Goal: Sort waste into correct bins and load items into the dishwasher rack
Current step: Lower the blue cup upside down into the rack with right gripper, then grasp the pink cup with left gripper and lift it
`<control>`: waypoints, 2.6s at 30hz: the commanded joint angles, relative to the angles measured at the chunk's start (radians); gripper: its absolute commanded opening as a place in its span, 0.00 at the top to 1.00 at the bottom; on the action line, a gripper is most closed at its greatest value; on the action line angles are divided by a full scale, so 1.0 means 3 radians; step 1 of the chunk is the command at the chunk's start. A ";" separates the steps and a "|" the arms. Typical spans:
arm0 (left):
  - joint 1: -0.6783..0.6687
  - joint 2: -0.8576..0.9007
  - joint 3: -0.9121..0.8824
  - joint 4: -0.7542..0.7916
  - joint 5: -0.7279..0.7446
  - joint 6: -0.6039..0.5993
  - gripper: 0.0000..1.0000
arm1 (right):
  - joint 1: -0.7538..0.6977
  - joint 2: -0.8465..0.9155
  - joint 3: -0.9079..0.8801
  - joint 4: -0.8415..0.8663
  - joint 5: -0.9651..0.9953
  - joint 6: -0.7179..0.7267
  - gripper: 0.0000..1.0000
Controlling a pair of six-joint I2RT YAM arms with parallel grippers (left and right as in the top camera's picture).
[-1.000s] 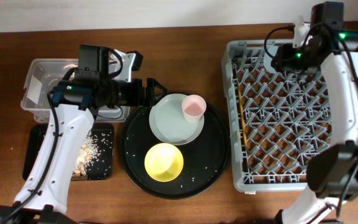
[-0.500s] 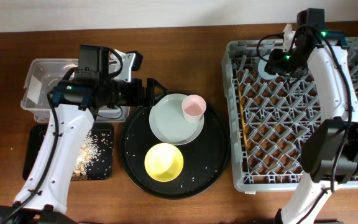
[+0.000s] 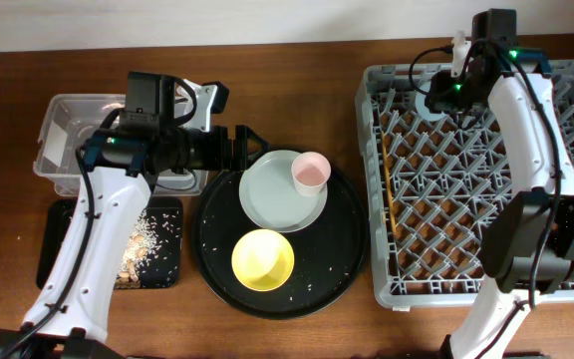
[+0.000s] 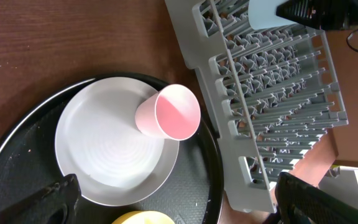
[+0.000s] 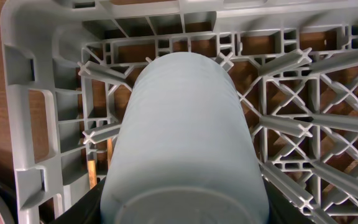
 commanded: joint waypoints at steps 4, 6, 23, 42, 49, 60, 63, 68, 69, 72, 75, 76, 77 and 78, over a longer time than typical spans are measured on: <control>0.0003 -0.0003 0.0010 0.0000 -0.0011 0.0032 0.01 | 0.0103 -0.0041 0.0033 0.0015 -0.0264 -0.0058 0.59; 0.0003 -0.0003 0.0010 -0.0001 -0.0011 0.0033 0.01 | 0.0103 -0.0113 0.0033 0.0015 -0.0264 -0.0058 0.59; 0.0003 -0.0003 0.0010 0.0000 -0.0011 0.0033 0.01 | 0.0127 -0.0120 -0.0113 -0.0146 -0.0163 -0.0056 0.60; 0.0003 -0.0003 0.0010 -0.0001 -0.0011 0.0032 0.01 | 0.0127 -0.0102 -0.0175 -0.0178 -0.0001 -0.0041 0.37; 0.0003 -0.0003 0.0010 0.0000 -0.0011 0.0032 0.01 | 0.0127 -0.0102 -0.0175 -0.0187 -0.0014 -0.0041 0.32; 0.0003 -0.0003 0.0010 -0.0001 -0.0011 0.0033 0.01 | 0.0127 -0.0102 -0.0175 -0.0198 -0.0139 -0.0018 0.02; 0.0003 -0.0003 0.0010 0.0000 0.0001 0.0032 0.01 | 0.0127 -0.0102 -0.0175 -0.0198 -0.0139 -0.0018 0.02; -0.0062 0.0023 0.0010 0.0141 -0.0036 -0.0070 0.05 | 0.0127 -0.0102 -0.0175 -0.0198 -0.0139 -0.0018 0.02; -0.0159 0.0050 0.0010 0.0141 -0.0069 -0.0071 0.17 | 0.0127 -0.0102 -0.0175 -0.0198 -0.0139 -0.0018 0.02; -0.0559 0.0217 0.0010 0.0154 -0.0807 -0.0585 0.29 | 0.0127 -0.0102 -0.0175 -0.0198 -0.0139 -0.0018 0.02; -0.0965 0.0505 0.0010 0.0347 -0.1490 -0.0938 0.36 | 0.0127 -0.0102 -0.0175 -0.0198 -0.0139 -0.0018 0.02; -0.1063 0.0623 0.0010 0.0437 -0.1586 -0.0974 0.39 | 0.0127 -0.0102 -0.0175 -0.0198 -0.0139 -0.0018 0.02; -0.1144 0.0765 0.0010 0.0539 -0.1614 -0.1013 0.42 | 0.0126 -0.0102 -0.0175 -0.0198 -0.0139 -0.0018 0.02; -0.1183 0.0852 0.0010 0.0591 -0.1633 -0.1034 0.44 | 0.0123 -0.0102 -0.0175 -0.0198 -0.0139 -0.0018 0.02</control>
